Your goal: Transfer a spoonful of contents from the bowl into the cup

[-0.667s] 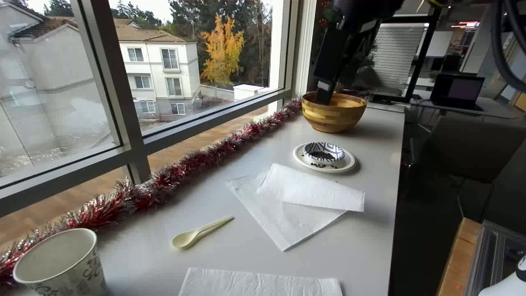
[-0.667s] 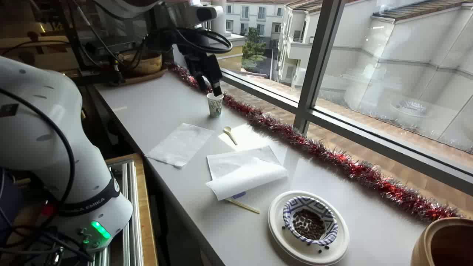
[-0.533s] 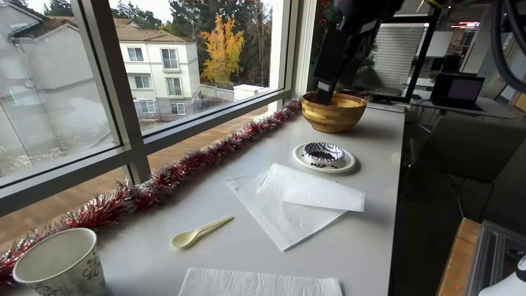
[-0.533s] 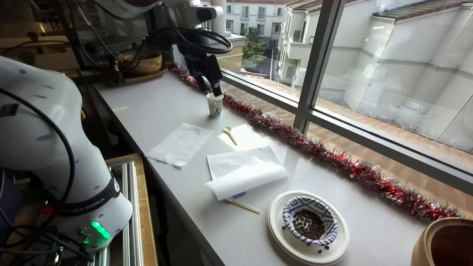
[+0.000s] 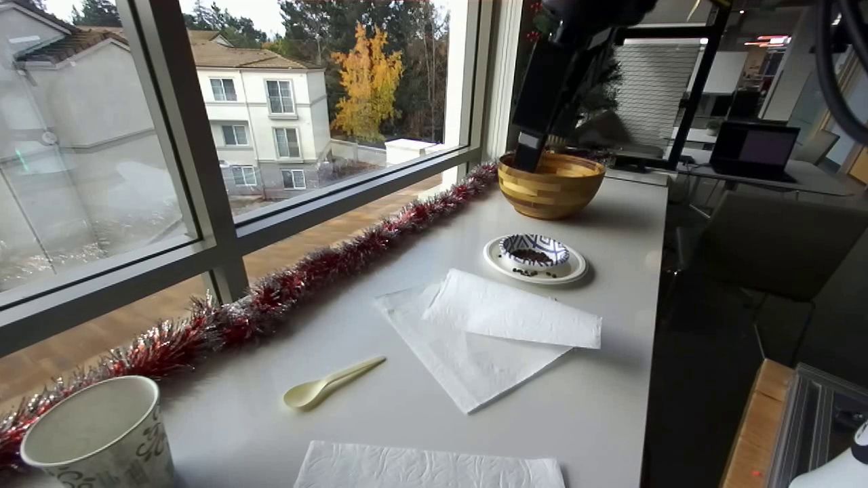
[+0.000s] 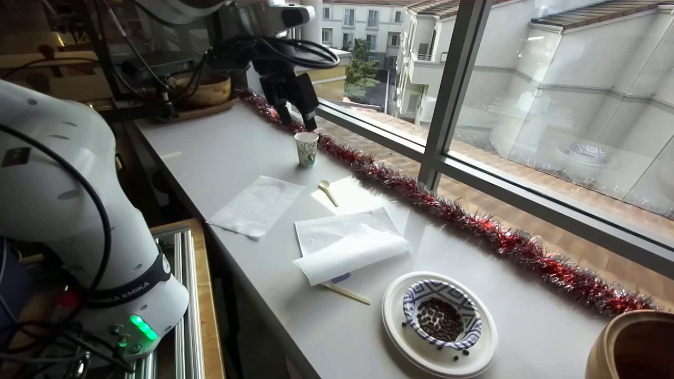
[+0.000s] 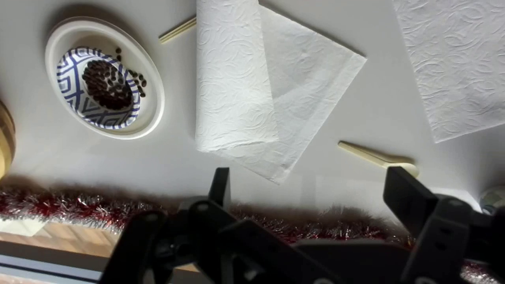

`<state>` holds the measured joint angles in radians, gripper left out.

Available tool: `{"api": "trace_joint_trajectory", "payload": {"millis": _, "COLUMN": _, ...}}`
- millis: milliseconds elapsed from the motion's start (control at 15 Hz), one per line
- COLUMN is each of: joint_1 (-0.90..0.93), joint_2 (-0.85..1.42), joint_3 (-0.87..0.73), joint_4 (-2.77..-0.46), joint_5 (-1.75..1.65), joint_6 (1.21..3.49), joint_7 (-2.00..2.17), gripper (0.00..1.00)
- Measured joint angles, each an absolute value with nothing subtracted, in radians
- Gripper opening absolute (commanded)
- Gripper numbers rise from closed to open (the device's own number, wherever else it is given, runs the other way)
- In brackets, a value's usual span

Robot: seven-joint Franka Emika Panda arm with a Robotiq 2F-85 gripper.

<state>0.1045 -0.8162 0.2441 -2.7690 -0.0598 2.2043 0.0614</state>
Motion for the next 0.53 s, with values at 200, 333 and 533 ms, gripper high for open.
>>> {"api": "trace_joint_trajectory", "payload": {"millis": 200, "joint_1": 0.178, "joint_2": -0.759, "joint_3": 0.236, "joint_4": -2.748, "joint_5": -0.060, "joint_6": 2.254, "joint_7": -0.022, "gripper": 1.00}}
{"api": "trace_joint_trajectory", "payload": {"millis": 333, "joint_1": 0.211, "joint_2": -0.700, "joint_3": 0.212, "joint_4": -2.735, "joint_5": -0.060, "joint_6": 2.310, "joint_7": -0.101, "gripper": 1.00}}
{"api": "trace_joint_trajectory", "payload": {"millis": 533, "joint_1": 0.240, "joint_2": -0.580, "joint_3": 0.147, "joint_4": -2.707, "joint_5": -0.060, "joint_6": 2.410, "joint_7": -0.262, "gripper": 1.00}}
